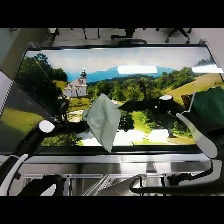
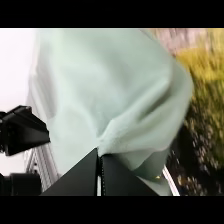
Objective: Fold the shirts.
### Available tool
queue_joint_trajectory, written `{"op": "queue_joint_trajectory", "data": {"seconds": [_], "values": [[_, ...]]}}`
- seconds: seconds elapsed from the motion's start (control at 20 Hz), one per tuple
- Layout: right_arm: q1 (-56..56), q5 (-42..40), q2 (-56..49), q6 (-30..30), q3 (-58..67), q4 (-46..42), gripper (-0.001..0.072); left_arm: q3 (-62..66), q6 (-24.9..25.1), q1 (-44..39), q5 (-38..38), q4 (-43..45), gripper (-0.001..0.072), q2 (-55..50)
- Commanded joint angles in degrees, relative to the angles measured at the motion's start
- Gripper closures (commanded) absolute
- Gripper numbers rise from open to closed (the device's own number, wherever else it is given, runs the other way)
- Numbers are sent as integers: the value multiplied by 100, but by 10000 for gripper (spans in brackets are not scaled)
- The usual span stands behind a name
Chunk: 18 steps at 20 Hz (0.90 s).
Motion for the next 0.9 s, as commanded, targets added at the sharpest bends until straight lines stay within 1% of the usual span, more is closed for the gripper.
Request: {"op": "queue_joint_trajectory", "data": {"seconds": [0.0, 0.1, 0.25, 0.4, 0.5, 0.6, 0.65, 0.85], "values": [[-376, 409, 734, 166, 621, -149, 697, 1342, 136, 592, -662, 166, 697, 601], [-442, 354, 1458, 177, 933, -461, 697, 2264, 138, 739, -1117, 175, 697, 839], [-428, 203, 2575, 181, 1545, -1106, 697, 3641, 98, 717, -1727, 173, 697, 933], [-428, -216, 3401, 181, 2057, -2122, 697, 4813, -48, 695, -2181, 131, 697, 732], [-428, -485, 3659, 356, 2238, -2859, 697, 5364, -125, 695, -2306, 140, 697, 529], [-428, -407, 3611, 748, 2229, -3504, 697, 5668, -166, 693, -2691, 136, 697, 195], [-428, -205, 3449, 876, 2199, -3617, 697, 5687, -199, 693, -2863, 129, 697, 7], [-378, 501, 2256, 931, 1987, -3488, 696, 5639, -212, 695, -3836, 140, 696, -1095]]}}
